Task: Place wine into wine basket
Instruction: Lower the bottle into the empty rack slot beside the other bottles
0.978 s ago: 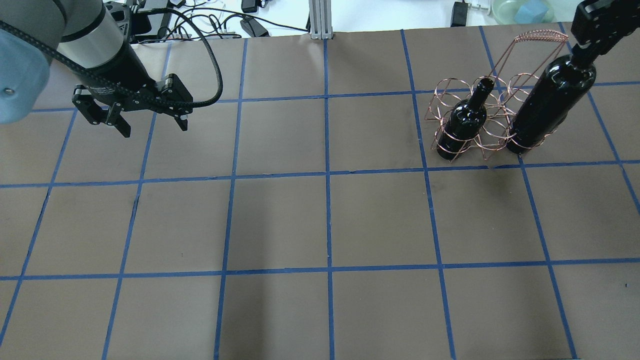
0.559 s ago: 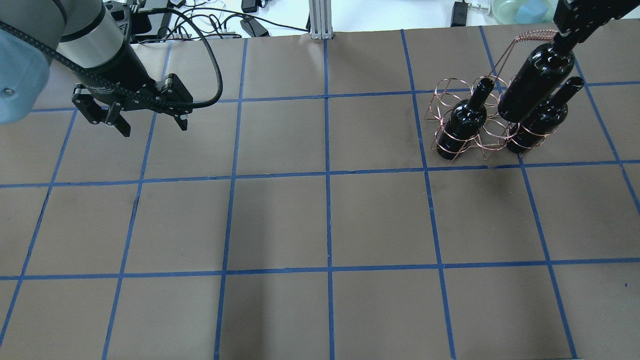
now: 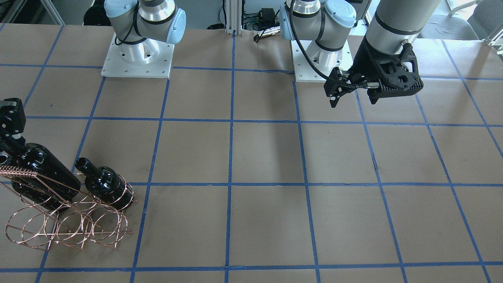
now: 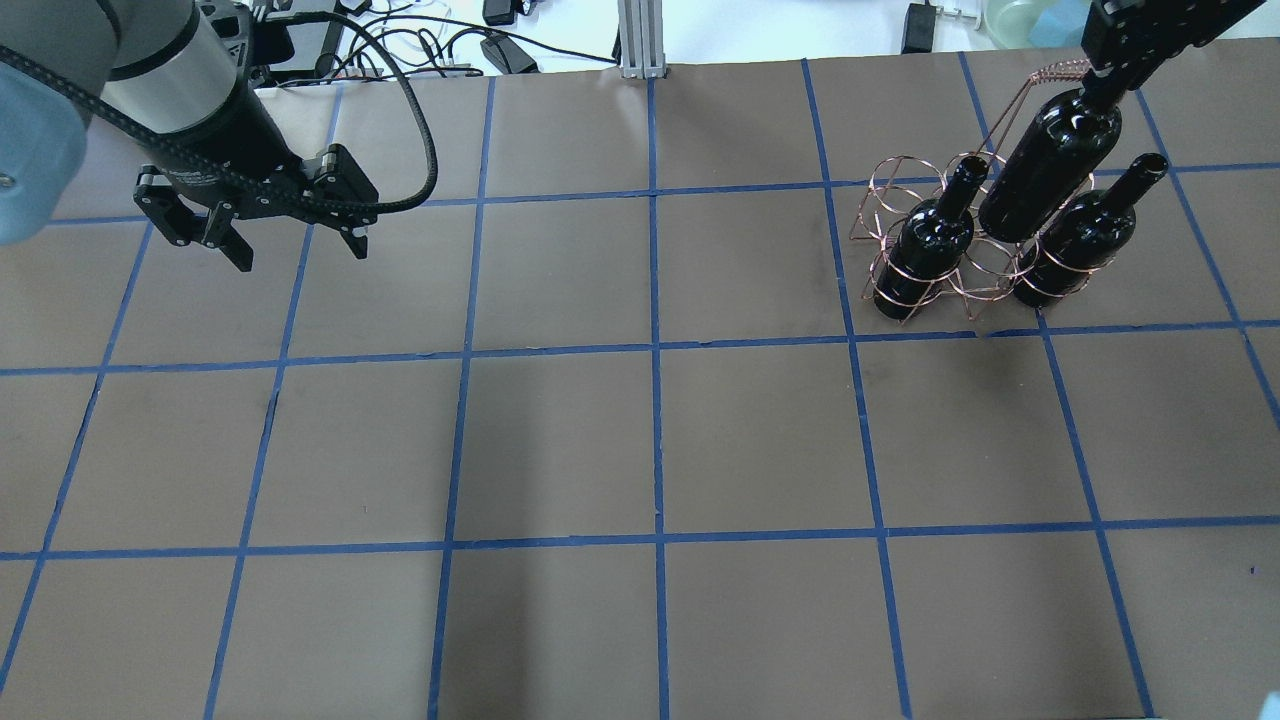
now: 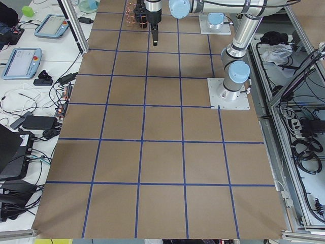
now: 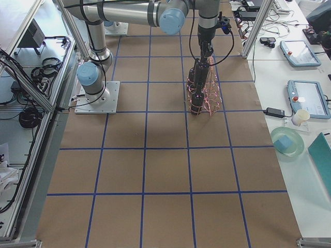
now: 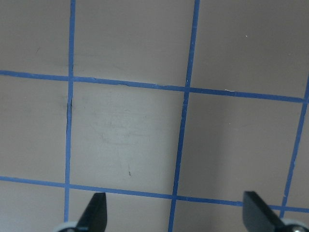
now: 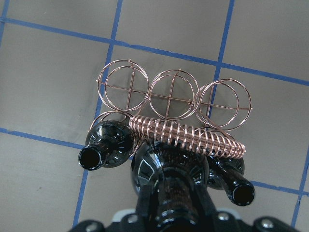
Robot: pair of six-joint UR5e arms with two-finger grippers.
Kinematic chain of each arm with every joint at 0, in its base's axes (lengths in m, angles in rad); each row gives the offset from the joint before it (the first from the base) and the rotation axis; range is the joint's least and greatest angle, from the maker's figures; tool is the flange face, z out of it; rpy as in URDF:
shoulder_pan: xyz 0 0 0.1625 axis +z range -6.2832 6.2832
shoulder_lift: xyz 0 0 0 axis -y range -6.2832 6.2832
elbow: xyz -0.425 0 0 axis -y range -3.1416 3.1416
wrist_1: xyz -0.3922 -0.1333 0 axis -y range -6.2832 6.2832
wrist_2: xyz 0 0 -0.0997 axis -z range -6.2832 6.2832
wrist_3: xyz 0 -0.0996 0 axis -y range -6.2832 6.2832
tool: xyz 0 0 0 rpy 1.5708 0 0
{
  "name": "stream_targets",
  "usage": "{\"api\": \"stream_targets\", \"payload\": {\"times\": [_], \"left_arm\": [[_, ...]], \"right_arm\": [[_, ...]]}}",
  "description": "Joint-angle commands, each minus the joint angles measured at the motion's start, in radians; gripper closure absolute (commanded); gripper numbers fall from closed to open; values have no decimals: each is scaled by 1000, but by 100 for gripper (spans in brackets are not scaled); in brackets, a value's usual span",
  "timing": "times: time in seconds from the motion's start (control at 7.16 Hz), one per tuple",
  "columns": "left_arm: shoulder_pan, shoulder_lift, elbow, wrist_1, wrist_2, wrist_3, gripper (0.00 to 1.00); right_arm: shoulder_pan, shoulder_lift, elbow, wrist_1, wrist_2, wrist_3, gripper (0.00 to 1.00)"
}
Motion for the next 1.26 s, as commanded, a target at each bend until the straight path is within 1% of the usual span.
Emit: {"api": "stream_targets", "payload": {"times": [0.0,0.56,1.12], "left_arm": [[0,1,-1,-3,1,0,0],[-1,-7,-2,-2,-14,0,0],[-1,-7,-2,-2,-9,0,0]], "right_arm": [[1,7,5,-1,-5,0,100],[1,21,10,-1,-5,0,100],[2,24,25,-5,-3,0,100]]}}
